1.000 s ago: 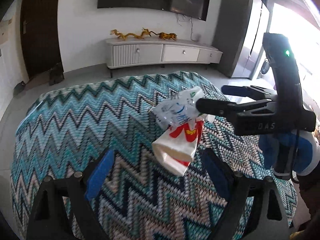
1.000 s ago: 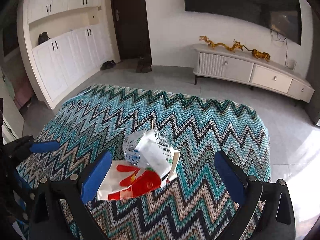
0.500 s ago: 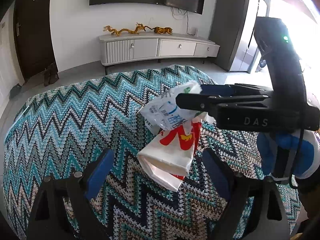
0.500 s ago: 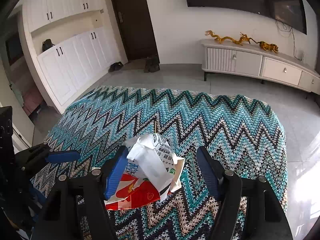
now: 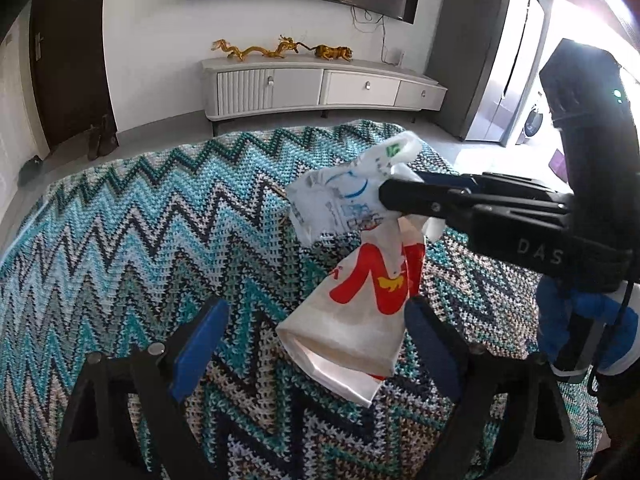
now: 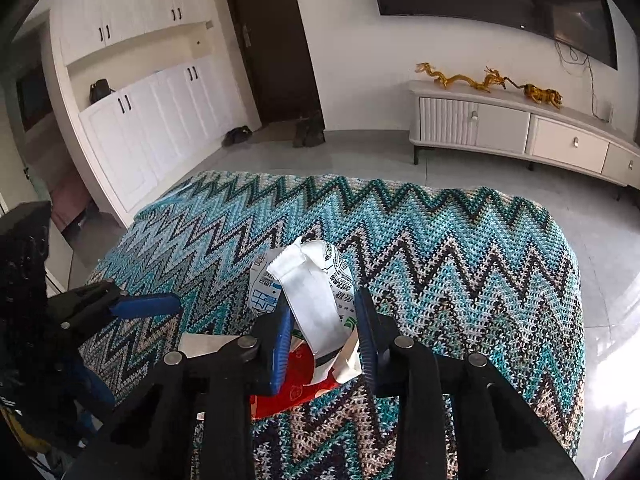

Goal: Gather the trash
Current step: 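Grasp the white-red paper bag with the left tool while the right tool grasps the white wrapper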

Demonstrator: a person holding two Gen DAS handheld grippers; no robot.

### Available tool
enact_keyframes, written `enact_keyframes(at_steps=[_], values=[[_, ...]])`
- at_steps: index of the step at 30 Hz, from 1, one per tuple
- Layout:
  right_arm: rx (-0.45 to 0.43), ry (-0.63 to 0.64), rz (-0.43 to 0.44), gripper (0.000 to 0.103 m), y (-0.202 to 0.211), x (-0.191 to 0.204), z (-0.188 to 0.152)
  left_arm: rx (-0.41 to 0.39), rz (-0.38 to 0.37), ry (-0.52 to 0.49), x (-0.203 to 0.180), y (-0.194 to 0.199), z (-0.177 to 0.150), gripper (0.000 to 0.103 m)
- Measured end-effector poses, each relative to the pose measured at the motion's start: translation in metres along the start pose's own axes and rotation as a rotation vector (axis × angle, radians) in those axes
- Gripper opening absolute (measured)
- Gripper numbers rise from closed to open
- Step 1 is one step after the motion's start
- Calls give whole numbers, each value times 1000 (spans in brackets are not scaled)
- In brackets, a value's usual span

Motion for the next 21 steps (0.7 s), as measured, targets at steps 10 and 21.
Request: enact_keyframes(at_steps=[10, 21], values=[[-45, -28, -2, 22, 13, -15, 4, 21, -38, -58, -19, -18, 5, 90], [-74, -48, -22, 22, 23, -22, 7, 61, -36, -14, -8, -35, 6, 63]])
Point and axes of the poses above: each gripper's, at about its wrist camera, not at the fingertips, and y roughly against the way its jaws point, x to its left, z to its top, the point moved 2 cm from there along -y, roughly the way its jaws point, and after that the axes turned 1 degree about x, right-handed, at the moved point
